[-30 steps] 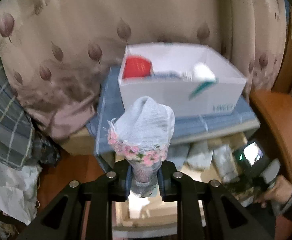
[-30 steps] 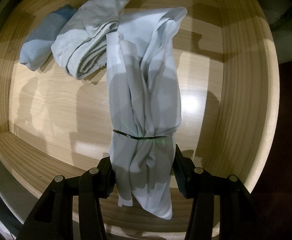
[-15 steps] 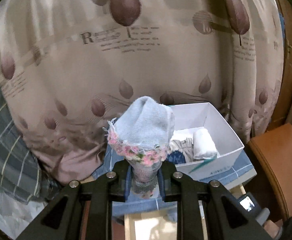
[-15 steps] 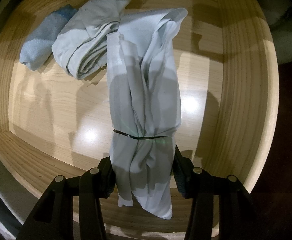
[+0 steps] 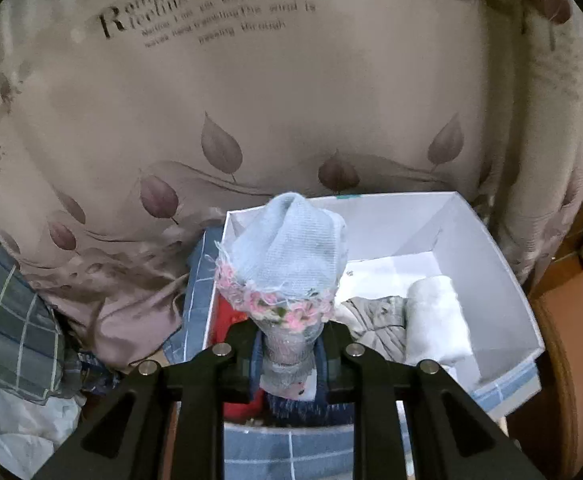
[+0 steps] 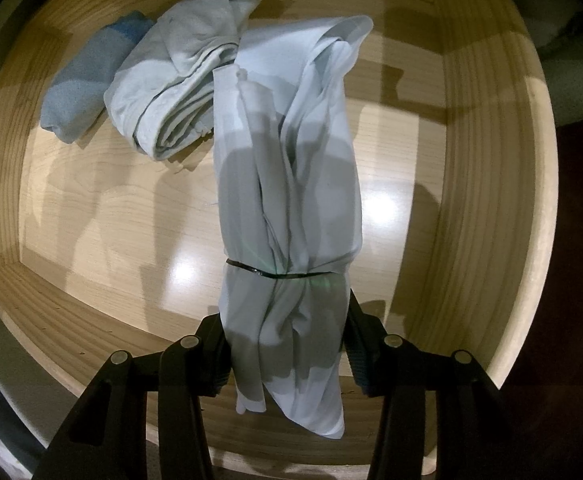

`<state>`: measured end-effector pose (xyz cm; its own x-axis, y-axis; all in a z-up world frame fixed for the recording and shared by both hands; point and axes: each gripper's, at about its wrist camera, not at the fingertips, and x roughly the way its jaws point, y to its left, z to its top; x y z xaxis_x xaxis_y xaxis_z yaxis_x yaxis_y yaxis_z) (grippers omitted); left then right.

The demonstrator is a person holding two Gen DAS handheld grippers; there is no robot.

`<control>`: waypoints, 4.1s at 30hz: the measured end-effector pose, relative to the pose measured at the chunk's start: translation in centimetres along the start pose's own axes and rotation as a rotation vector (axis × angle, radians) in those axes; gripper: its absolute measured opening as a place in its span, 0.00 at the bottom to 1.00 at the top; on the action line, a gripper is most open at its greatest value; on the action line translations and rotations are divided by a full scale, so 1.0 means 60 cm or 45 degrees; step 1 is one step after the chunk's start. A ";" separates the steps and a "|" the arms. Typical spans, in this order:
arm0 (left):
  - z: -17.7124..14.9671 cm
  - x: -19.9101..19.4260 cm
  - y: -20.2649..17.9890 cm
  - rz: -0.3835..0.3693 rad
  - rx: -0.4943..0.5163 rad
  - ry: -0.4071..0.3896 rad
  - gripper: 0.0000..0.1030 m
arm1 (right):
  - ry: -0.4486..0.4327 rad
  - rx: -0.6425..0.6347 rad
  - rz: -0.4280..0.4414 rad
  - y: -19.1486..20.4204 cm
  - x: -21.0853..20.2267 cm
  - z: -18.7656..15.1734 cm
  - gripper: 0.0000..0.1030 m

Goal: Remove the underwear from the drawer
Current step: 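Lift the pink-floral sock and carry it into the white box, then open the left gripper to drop the sock and withdraw it, then move the left gripper back over the drawer while the right gripper lifts the white knotted underwear, then carry the white knotted underwear into the white box with the right gripper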

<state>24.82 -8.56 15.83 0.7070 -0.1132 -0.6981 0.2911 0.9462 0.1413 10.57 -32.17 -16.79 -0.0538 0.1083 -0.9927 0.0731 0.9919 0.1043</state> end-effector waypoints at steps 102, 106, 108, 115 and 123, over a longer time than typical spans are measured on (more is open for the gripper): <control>-0.445 -0.027 0.061 0.133 -0.361 0.309 0.55 | -0.516 -0.276 -0.390 0.136 -0.132 -0.096 0.35; -0.446 -0.029 0.075 0.127 -0.410 0.311 0.55 | -0.568 -0.281 -0.383 0.144 -0.146 -0.117 0.34; -0.448 -0.030 0.081 0.124 -0.428 0.309 0.55 | -0.595 -0.288 -0.378 0.128 -0.153 -0.107 0.34; -0.449 -0.030 0.083 0.127 -0.429 0.310 0.55 | -0.712 -0.321 -0.346 0.135 -0.188 -0.127 0.33; -0.450 -0.029 0.085 0.134 -0.437 0.315 0.55 | -0.705 -0.268 -0.201 0.127 -0.201 -0.128 0.31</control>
<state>7.69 4.67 -1.17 0.5336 0.0256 -0.8453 -0.0346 0.9994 0.0084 4.11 -25.40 -3.54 0.4819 -0.0362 -0.8755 -0.0949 0.9911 -0.0932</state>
